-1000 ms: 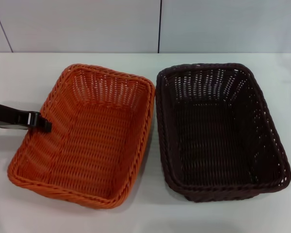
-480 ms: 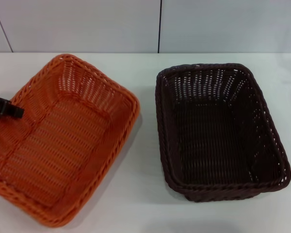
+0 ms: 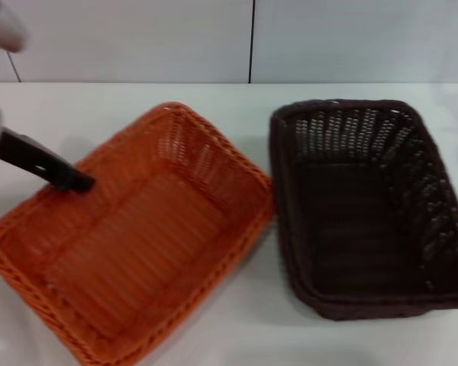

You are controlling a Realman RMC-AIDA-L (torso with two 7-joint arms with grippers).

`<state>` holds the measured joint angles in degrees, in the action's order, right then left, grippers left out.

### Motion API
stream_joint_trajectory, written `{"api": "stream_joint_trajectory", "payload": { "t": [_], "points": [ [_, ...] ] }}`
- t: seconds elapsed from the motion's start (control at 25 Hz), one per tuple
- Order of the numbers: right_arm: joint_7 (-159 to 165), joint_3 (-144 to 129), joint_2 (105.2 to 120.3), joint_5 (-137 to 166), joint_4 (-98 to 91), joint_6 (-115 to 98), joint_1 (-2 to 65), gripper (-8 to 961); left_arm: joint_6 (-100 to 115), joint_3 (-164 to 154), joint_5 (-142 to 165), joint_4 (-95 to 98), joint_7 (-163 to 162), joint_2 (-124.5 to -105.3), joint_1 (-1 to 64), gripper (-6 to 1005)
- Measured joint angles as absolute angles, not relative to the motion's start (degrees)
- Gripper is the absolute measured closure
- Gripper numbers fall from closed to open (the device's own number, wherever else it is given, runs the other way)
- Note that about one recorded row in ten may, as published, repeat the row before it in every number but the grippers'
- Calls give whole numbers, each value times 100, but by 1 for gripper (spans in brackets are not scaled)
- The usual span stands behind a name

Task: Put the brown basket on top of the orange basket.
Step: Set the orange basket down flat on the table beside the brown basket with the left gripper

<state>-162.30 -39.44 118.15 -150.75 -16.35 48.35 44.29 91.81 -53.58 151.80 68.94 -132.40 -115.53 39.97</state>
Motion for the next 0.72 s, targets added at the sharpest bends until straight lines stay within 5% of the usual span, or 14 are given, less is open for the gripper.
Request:
{"api": "stream_joint_trajectory", "payload": {
  "t": [0.16, 0.72],
  "points": [
    [-16201, -3946, 11816, -15076, -1612, 4875, 4423, 348, 8877, -5787, 15248, 6881, -13231, -11771, 4129, 813],
    [-16202, -3916, 11812, -15075, -1550, 4992, 4403, 348, 8441, -6122, 14591, 6572, -13161, -11792, 4295, 785]
  ]
}}
